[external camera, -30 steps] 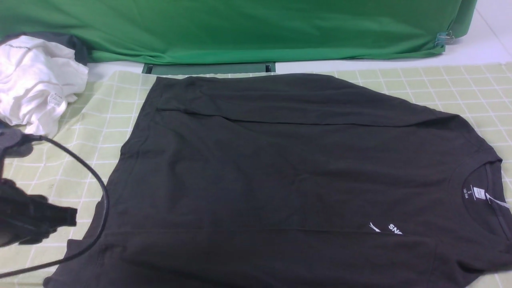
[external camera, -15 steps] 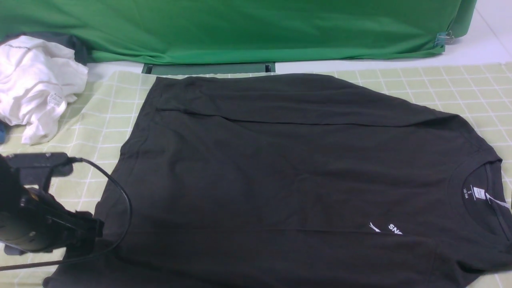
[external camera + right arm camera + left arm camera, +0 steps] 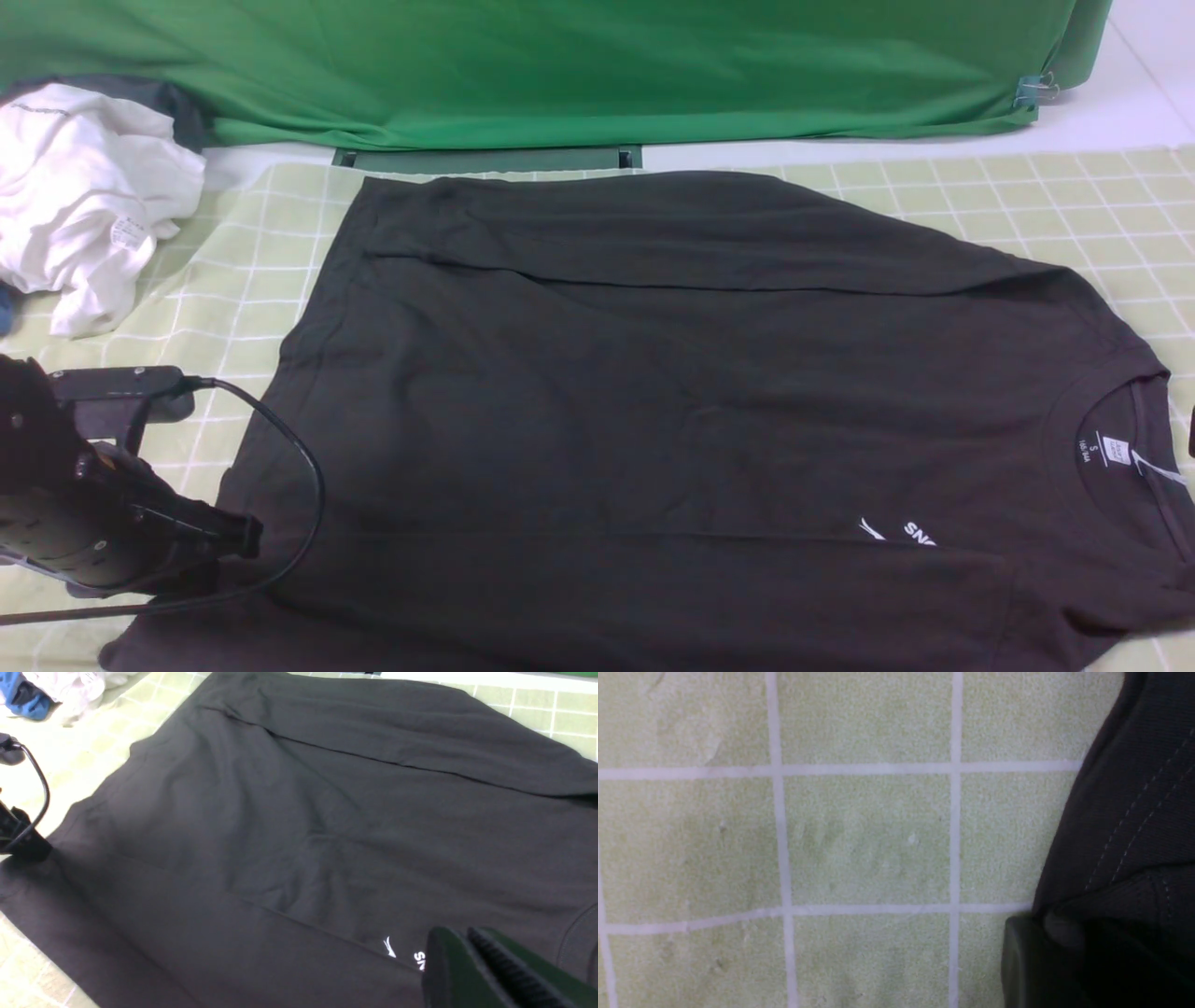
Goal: Fold a long-sleeved shirt over a green coffee tablecloth.
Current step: 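Grasp the left edge of the dark T-shirt lying flat on the table, then fold the left side of the black T-shirt inward over its body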
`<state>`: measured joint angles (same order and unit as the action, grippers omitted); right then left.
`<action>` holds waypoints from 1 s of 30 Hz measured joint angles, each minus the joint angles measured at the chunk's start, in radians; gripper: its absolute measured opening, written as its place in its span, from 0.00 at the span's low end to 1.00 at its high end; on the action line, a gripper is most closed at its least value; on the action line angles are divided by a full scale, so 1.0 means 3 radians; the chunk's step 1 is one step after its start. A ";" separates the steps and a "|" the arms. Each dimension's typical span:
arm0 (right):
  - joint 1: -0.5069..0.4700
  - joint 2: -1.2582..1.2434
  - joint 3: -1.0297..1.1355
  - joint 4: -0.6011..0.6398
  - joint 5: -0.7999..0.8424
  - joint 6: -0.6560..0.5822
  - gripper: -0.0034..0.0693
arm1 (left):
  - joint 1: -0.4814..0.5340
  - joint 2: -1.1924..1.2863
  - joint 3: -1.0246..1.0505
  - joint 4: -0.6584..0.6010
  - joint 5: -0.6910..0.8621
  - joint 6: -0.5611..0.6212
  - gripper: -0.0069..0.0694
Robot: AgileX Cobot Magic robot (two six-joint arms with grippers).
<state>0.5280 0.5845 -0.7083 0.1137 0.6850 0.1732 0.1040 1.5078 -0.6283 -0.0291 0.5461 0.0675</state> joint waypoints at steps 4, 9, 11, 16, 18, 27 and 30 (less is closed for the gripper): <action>0.0000 0.0000 0.0000 0.0000 -0.0006 -0.0008 0.12 | -0.0007 0.0000 -0.0022 0.0097 0.0082 0.0038 0.14; 0.0000 0.0000 0.0000 0.0000 -0.0011 -0.0008 0.13 | -0.0007 0.0036 -0.0123 0.0174 0.0254 -0.0035 0.14; 0.0000 0.0000 0.0000 0.0000 -0.0012 -0.0008 0.13 | -0.0007 0.0036 -0.0167 0.0182 0.0383 -0.0044 0.18; 0.0000 0.0000 0.0000 0.0000 -0.0026 -0.0014 0.14 | -0.0007 0.0036 -0.0204 0.0212 0.0606 -0.0052 0.31; 0.0000 0.0000 0.0000 0.0000 -0.0042 -0.0014 0.14 | -0.0021 0.0036 -0.0204 0.0231 0.0632 -0.0054 0.38; 0.0000 0.0000 0.0000 0.0000 -0.0049 -0.0020 0.14 | -0.0366 0.0036 -0.0204 0.0276 0.0411 -0.0065 0.48; 0.0000 0.0000 0.0000 0.0000 -0.0049 -0.0020 0.15 | -0.0429 0.0036 -0.0204 0.0276 0.0388 -0.0065 0.39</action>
<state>0.5280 0.5845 -0.7083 0.1137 0.6703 0.1671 -0.0247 1.5185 -0.6895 0.0537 0.6626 0.0482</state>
